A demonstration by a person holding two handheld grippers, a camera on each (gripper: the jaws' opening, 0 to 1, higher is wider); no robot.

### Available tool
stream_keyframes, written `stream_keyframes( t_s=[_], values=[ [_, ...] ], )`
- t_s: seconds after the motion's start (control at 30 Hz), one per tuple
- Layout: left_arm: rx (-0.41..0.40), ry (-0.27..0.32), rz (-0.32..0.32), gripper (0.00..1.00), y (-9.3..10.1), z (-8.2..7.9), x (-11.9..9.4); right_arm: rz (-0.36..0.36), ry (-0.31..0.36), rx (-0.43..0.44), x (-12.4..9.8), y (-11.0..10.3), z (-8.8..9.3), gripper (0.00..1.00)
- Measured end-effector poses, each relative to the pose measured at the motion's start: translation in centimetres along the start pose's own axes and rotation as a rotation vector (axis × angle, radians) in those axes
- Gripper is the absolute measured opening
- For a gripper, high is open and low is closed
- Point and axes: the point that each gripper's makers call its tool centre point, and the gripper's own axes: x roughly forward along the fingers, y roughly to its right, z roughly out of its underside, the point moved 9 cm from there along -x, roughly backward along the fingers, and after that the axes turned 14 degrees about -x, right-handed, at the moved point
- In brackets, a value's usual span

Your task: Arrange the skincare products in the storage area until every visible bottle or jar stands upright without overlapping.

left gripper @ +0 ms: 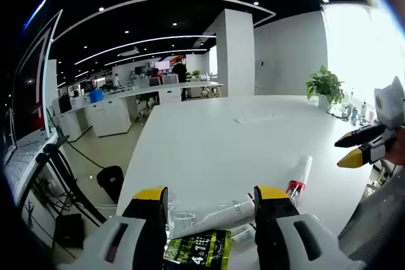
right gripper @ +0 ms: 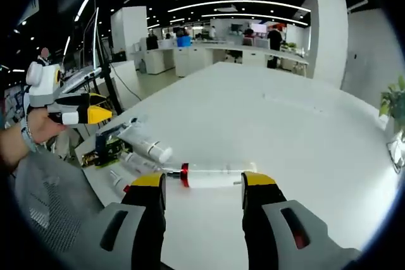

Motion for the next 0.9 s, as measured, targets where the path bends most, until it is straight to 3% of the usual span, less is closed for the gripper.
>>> stream_keyframes(
  t_s=[0.6,0.77,0.9],
  values=[
    [0.037,-0.008,0.012,0.57,0.5,0.1,0.0,-0.022,0.018,0.004,0.0,0.7,-0.6,0.46],
    [0.044,-0.011,0.019,0.57,0.6,0.1,0.0,-0.044,0.021,-0.061,0.0,1.1,-0.8,0.46],
    [0.048,-0.012,0.019,0.57,0.6,0.1,0.0,-0.041,0.021,-0.062,0.0,1.7,-0.7,0.46]
  ],
)
